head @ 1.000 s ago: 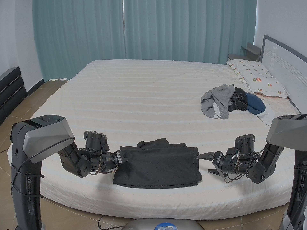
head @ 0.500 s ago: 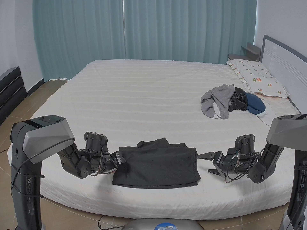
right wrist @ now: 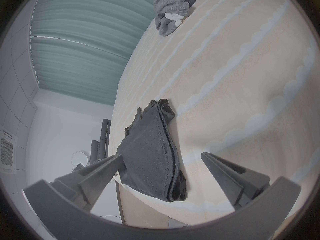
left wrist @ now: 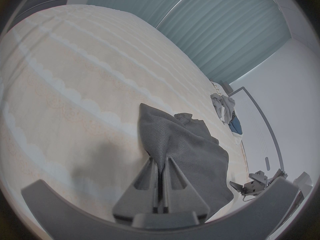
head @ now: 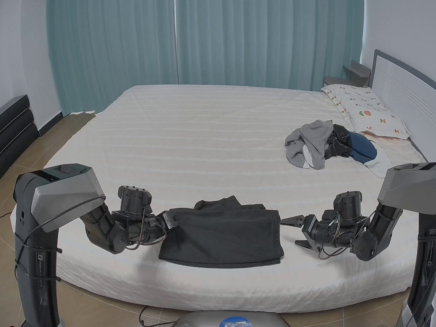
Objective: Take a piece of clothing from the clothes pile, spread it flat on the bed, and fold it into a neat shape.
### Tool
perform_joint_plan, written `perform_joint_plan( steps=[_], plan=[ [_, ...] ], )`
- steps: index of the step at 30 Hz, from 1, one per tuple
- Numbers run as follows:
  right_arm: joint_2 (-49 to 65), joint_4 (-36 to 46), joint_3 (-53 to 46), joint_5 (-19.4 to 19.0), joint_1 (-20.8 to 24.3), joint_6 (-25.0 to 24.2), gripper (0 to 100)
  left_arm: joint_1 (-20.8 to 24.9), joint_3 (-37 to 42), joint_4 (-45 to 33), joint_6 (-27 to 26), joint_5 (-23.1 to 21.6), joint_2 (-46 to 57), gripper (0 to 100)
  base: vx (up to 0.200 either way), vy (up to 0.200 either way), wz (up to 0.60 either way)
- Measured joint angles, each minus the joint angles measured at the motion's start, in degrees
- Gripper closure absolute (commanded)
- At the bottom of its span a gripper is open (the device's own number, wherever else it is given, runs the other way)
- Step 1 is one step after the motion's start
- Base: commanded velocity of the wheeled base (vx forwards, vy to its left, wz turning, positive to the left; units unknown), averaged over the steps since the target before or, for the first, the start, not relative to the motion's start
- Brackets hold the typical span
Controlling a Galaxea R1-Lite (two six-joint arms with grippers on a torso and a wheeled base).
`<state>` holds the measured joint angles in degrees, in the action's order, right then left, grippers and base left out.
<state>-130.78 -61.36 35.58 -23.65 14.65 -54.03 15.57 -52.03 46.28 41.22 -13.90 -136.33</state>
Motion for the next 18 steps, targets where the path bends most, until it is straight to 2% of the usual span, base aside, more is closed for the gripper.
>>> perform_joint_plan(
  steps=[18],
  plan=[
    [-0.2, 0.1, 0.4, -0.1, 0.0, -0.6, 0, -0.4, 0.6, -0.1, 4.0, 1.1, 1.1, 100, 0.000, 0.200, 0.00]
  ],
)
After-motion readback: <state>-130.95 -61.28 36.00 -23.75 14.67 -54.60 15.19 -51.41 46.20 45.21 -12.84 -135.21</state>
